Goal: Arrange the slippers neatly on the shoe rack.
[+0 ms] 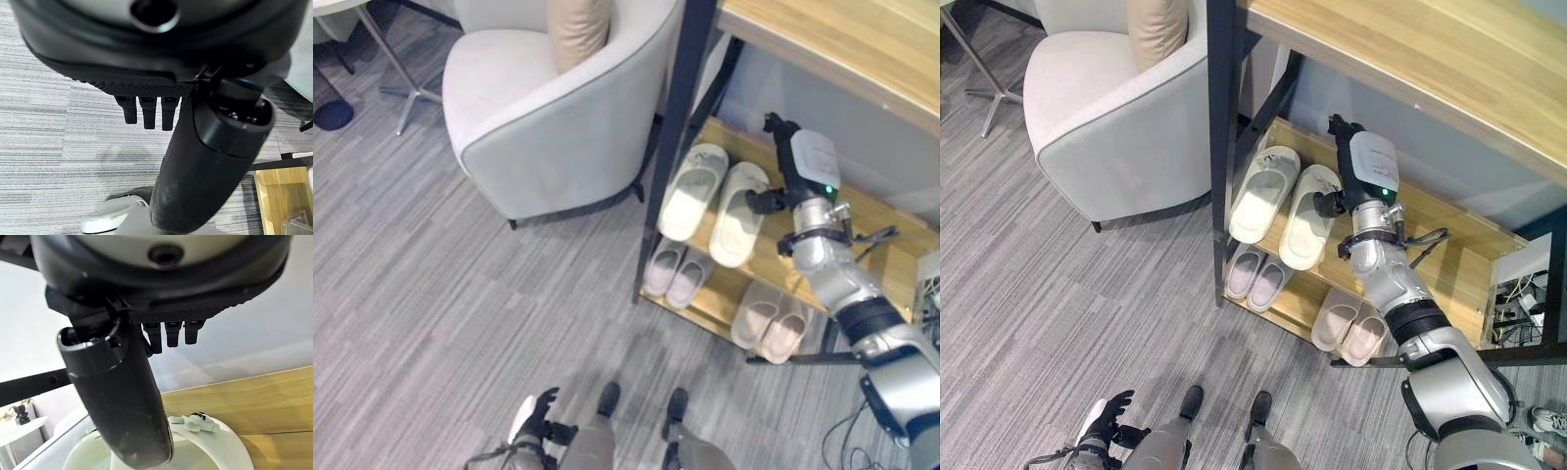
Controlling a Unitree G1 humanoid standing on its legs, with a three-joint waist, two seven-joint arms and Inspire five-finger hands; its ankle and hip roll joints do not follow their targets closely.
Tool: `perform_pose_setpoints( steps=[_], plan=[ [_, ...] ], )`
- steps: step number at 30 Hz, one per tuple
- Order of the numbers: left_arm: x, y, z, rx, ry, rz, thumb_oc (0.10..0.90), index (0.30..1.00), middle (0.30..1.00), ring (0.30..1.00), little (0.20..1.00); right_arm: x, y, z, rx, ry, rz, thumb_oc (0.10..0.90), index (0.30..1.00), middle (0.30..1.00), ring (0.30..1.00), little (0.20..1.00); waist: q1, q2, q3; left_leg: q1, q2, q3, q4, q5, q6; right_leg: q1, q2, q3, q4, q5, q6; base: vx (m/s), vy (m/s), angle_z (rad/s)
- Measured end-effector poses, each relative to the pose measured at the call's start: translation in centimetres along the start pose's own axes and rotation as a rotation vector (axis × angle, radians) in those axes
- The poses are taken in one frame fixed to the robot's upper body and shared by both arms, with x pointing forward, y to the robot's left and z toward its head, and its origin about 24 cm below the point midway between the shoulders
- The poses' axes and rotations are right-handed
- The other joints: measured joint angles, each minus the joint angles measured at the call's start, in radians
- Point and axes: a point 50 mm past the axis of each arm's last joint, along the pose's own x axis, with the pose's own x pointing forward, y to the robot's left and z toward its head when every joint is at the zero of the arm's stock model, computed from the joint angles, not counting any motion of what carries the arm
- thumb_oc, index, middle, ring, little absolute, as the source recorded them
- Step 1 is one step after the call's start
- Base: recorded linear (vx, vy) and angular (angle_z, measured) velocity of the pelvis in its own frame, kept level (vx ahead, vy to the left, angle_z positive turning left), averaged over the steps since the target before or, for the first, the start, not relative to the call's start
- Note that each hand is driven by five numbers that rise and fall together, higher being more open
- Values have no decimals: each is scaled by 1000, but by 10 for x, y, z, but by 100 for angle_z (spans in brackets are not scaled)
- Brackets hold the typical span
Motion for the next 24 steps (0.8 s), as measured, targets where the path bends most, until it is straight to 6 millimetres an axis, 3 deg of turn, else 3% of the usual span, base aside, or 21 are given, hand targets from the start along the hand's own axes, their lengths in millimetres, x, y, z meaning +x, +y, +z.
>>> perform_pose_setpoints(
  steps=[14, 21, 24],
  plan=[
    [-3, -3, -6, 28, 15, -25, 800, 900, 900, 900, 900, -18, 16, -3, 222, 56, 84, 800, 900, 900, 900, 900, -30, 23, -14, -2, 4, 6, 26, -5, -6, 9, 4, 7, 0, 13, -5, 0, -1, -1],
    [-7, -7, -14, 66, 38, -43, 800, 900, 900, 900, 900, -34, 24, -17, 417, 172, 33, 800, 900, 900, 900, 900, -30, 31, -31, 3, 5, 7, 29, -7, -9, 15, 6, 8, 0, 14, -5, 5, -1, 0],
    [-10, -9, -19, 84, 48, -43, 800, 900, 900, 900, 900, -53, 24, -27, 531, 237, -69, 800, 900, 900, 900, 900, -26, 32, -48, 7, 6, 4, 25, -8, -10, 18, 2, 6, 0, 11, -7, 12, -2, 1]
  ],
)
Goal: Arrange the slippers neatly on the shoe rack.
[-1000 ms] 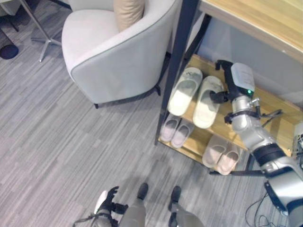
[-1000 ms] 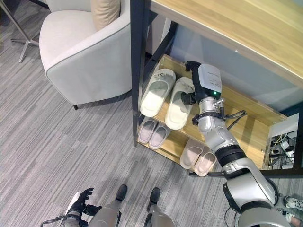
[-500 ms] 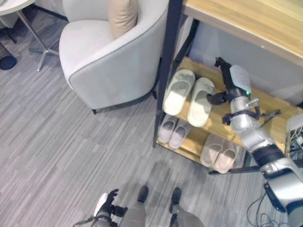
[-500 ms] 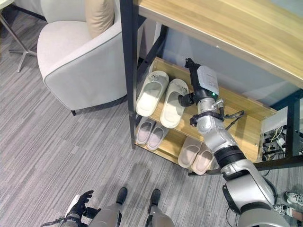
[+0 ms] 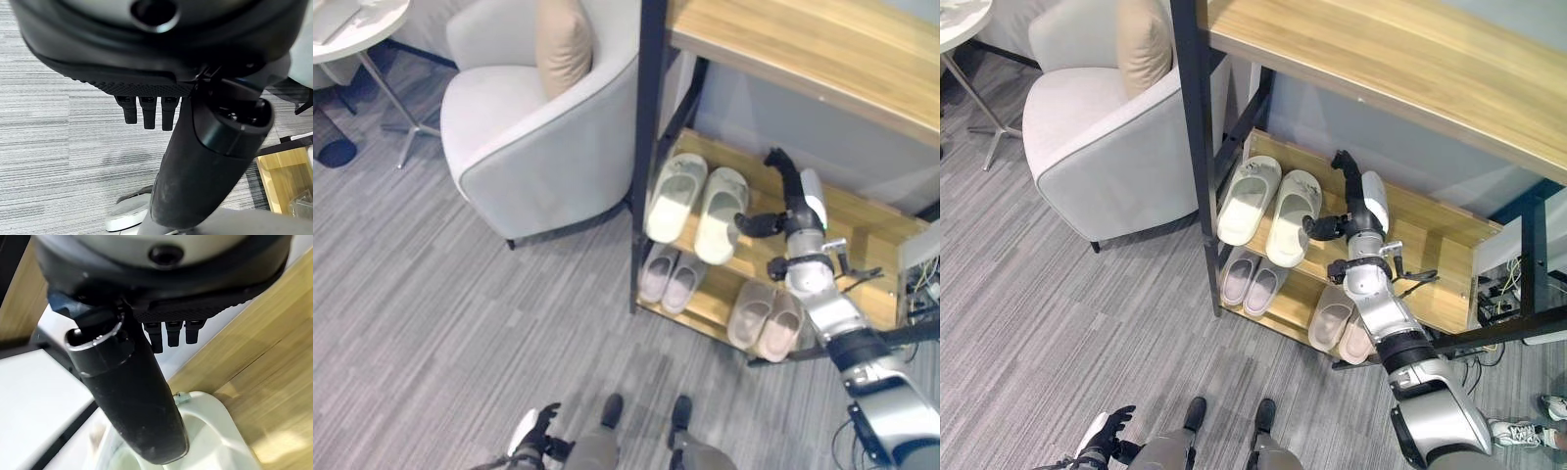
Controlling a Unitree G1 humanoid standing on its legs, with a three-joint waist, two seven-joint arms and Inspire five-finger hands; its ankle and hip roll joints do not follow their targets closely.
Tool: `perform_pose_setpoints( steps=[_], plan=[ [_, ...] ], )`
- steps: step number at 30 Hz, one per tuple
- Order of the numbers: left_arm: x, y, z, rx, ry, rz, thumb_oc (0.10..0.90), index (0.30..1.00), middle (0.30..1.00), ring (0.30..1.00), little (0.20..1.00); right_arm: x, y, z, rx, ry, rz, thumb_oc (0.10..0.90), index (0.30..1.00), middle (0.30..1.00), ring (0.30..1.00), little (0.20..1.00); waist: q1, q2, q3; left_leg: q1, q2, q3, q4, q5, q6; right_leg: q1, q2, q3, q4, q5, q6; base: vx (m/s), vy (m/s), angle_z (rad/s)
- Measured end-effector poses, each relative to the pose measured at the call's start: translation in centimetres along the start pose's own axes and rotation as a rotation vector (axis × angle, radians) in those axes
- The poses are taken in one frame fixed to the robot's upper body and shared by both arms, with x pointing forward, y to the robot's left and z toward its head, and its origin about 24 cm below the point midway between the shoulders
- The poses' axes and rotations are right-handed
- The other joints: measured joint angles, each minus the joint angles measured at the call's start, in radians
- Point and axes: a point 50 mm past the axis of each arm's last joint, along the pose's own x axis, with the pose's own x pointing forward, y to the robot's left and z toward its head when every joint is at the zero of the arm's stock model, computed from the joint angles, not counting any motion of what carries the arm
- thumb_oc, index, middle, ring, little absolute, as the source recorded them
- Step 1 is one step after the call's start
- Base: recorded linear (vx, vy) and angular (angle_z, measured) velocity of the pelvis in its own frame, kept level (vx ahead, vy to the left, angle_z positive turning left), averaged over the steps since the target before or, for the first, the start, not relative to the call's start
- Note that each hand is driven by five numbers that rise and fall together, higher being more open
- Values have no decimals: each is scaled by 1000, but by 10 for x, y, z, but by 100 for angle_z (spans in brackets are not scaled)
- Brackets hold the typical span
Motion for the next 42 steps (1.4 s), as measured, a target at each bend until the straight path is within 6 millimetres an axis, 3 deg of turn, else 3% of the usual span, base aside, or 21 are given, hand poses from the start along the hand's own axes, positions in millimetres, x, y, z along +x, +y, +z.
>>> perform_pose_setpoints(
  steps=[3, 5, 11, 16, 20, 29, 36, 42],
  plan=[
    [-2, -1, -3, 26, 2, 21, 800, 900, 900, 900, 900, -8, -3, -7, 34, 17, -77, 800, 900, 900, 900, 900, -6, 2, -2, 4, -1, 1, 1, 0, 0, 5, -1, 1, 0, 0, 0, 0, 0, 0],
    [-2, 0, -3, 24, -1, 42, 800, 900, 900, 900, 900, -21, -6, -23, 104, 87, -134, 800, 900, 900, 900, 900, -6, 2, -7, 7, 0, -1, 1, -10, -6, 13, -1, -1, 0, -2, 0, 7, 2, 2],
    [-4, -1, -7, 23, 9, 48, 800, 900, 900, 900, 900, -55, 5, -56, 154, 242, -139, 800, 900, 900, 900, 900, -5, 5, -26, 8, 0, -3, 1, -12, -2, 18, -1, -3, 0, -5, -1, 0, 0, 0],
    [-5, 4, -12, 3, 36, 88, 800, 900, 900, 900, 900, -70, 14, -66, 183, 300, -105, 800, 900, 900, 900, 900, -6, 5, -33, 27, 0, -2, -1, -9, 4, 33, -1, -3, 0, -6, 0, 0, 0, 0],
    [-5, 3, -11, 3, 33, 88, 800, 900, 900, 900, 900, -72, 21, -64, 197, 300, -63, 800, 900, 900, 900, 900, -4, 0, -37, 26, -1, -3, -1, -10, 2, 34, -2, -3, 0, -6, 0, 0, 0, 0],
    [-7, 1, -18, 12, 65, 78, 800, 900, 900, 900, 900, -85, 63, -52, 243, 289, 113, 800, 900, 900, 900, 900, 2, -30, -60, 20, -1, -4, 4, -10, 2, 31, -2, -4, 0, -7, -1, 0, 0, 0],
    [-8, 1, -21, 14, 74, 77, 800, 900, 900, 900, 900, -92, 83, -43, 284, 288, 191, 800, 900, 900, 900, 900, 6, -29, -62, 19, -3, -6, 5, -11, 2, 31, -3, -6, 0, -8, 0, 0, 0, 0],
    [-8, 0, -22, 15, 79, 76, 800, 900, 900, 900, 900, -90, 86, -40, 307, 286, 197, 800, 900, 900, 900, 900, 4, -22, -65, 18, -3, -6, 6, -14, 0, 31, -3, -6, 0, -8, 0, 0, 0, 0]
  ],
)
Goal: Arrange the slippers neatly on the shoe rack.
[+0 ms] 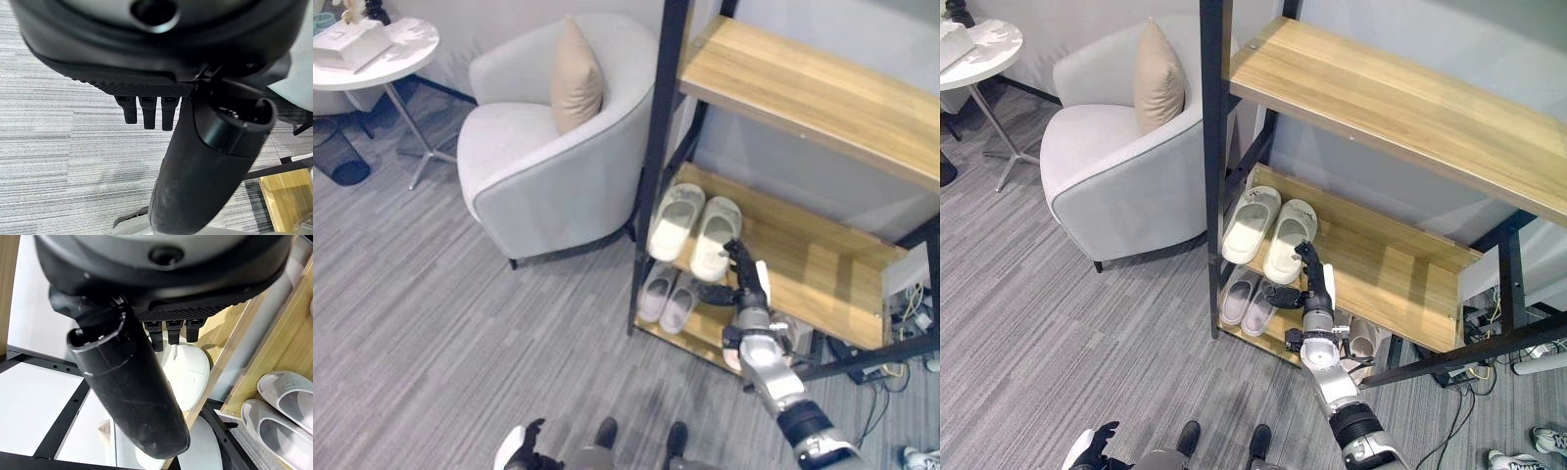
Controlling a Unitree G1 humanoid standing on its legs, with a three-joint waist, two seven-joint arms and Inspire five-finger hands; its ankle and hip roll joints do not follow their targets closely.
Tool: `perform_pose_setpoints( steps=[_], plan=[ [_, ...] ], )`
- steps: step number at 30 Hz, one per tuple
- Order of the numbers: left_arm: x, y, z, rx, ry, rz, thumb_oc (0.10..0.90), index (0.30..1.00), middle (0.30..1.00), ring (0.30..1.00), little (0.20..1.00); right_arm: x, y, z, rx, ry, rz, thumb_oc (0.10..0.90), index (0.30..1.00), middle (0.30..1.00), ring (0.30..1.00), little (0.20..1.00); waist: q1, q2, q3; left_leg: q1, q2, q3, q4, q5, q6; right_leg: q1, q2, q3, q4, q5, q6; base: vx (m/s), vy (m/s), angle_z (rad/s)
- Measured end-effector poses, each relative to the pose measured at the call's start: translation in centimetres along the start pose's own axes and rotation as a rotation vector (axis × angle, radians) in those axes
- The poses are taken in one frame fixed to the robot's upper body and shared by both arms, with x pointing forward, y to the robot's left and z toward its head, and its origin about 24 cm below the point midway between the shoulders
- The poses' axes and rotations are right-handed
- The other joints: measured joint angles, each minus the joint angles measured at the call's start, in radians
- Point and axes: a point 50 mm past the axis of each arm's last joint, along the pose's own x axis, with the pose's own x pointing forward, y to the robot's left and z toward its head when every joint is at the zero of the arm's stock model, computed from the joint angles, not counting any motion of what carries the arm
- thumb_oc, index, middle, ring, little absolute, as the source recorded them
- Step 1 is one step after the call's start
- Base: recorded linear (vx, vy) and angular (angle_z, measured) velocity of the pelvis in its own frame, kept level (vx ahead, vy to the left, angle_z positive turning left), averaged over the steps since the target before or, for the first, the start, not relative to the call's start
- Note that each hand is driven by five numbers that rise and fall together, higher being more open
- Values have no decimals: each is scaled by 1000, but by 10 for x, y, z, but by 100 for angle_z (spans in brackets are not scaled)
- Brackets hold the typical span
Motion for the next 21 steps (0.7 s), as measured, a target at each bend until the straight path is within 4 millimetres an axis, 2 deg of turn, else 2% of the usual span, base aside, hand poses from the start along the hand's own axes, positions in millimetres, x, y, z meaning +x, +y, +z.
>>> perform_pose_setpoints(
  steps=[7, 17, 21],
  plan=[
    [-1, -2, -4, 6, 18, -6, 800, 900, 900, 900, 900, 3, 13, 7, 38, -10, 22, 800, 900, 900, 900, 900, 6, 15, -6, -13, -1, -9, 19, -8, -2, 0, 1, -9, 0, -1, 0, 5, 12, 4],
    [-3, -12, 1, -9, 11, -21, 800, 900, 900, 900, 900, 3, 12, 7, 47, -4, 17, 800, 900, 900, 900, 900, 5, 23, -10, -14, 0, -14, 27, -12, -4, 4, 3, -12, 0, -3, -3, 2, 0, 1],
    [-4, -13, -1, -10, 17, -24, 800, 900, 900, 900, 900, 6, 2, 8, 6, -17, 11, 800, 900, 900, 900, 900, 4, 24, -10, -10, 0, -21, 27, -12, -4, 11, 3, -21, 0, -4, -3, 3, -8, 5]
  ],
)
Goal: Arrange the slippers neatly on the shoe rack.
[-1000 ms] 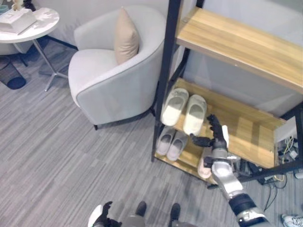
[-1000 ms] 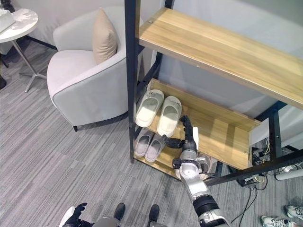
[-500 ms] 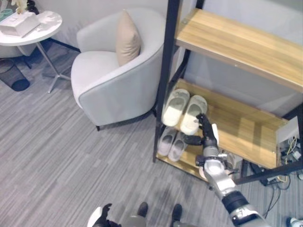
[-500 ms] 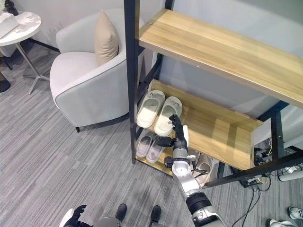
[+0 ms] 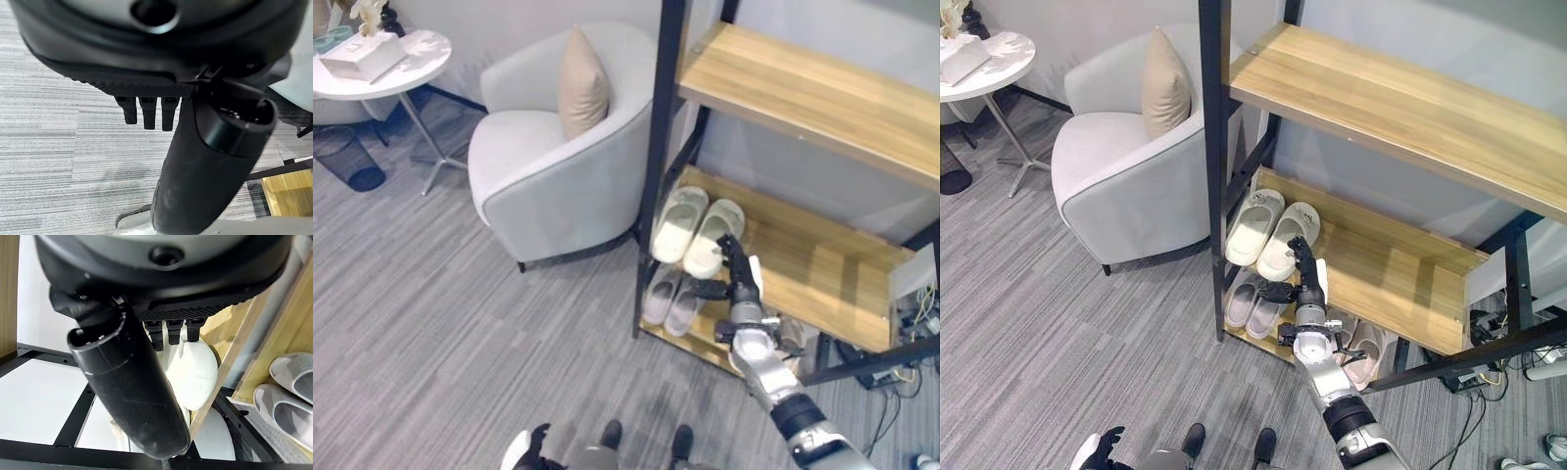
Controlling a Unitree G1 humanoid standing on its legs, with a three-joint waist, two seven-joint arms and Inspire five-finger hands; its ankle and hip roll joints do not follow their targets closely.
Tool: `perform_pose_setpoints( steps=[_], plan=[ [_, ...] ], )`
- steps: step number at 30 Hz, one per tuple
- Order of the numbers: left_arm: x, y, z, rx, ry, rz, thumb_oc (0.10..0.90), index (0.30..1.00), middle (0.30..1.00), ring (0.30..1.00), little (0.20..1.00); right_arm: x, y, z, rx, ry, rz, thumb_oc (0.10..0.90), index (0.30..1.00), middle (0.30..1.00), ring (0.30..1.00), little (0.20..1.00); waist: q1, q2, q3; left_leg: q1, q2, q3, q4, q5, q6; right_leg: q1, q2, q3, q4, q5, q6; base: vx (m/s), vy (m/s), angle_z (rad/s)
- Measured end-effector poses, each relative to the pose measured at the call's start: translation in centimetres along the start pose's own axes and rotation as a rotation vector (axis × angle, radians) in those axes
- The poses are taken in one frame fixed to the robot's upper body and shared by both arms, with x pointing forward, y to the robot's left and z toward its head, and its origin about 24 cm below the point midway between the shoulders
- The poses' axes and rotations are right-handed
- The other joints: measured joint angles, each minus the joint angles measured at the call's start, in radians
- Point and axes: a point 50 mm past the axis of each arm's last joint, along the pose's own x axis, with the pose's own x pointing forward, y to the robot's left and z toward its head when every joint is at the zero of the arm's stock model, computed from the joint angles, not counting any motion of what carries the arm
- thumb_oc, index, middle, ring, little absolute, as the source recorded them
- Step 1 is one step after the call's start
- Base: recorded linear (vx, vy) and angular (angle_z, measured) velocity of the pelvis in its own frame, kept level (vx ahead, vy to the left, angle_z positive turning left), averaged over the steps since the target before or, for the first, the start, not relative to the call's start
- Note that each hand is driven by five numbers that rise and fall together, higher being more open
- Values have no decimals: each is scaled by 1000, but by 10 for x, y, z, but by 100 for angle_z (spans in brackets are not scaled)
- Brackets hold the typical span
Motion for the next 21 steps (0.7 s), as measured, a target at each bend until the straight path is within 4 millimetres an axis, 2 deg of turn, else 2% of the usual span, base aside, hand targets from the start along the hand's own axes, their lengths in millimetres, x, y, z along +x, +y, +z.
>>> perform_pose_setpoints(
  steps=[7, 12, 19, 21],
  plan=[
    [-4, -3, -9, 1, 34, -11, 800, 900, 900, 900, 900, -2, -12, -2, -25, -6, -36, 800, 900, 900, 900, 900, -7, 5, -3, 31, 1, 1, -17, 7, 5, 19, -2, 0, 0, -3, 0, 0, 0, 0],
    [-5, -6, -14, -20, 70, -30, 800, 900, 900, 900, 900, -10, -25, -10, -10, 16, -88, 800, 900, 900, 900, 900, -21, 19, -11, 60, 3, 2, -38, 8, 1, 39, -2, 2, 0, -8, 2, -9, -12, 0],
    [-7, -11, -18, -91, 111, -61, 800, 900, 900, 900, 900, -43, -37, -20, 7, 22, -60, 800, 900, 900, 900, 900, -50, 42, -35, 104, 8, 12, -85, 26, 10, 58, -2, 8, 0, -17, 8, -39, -27, -5],
    [-8, -13, -21, -116, 139, -60, 800, 900, 900, 900, 900, -60, -44, -31, -48, 51, -20, 800, 900, 900, 900, 900, -72, 43, -45, 126, 10, 23, -103, 26, 6, 64, -1, 18, 0, -19, 8, -46, -28, -12]
  ],
)
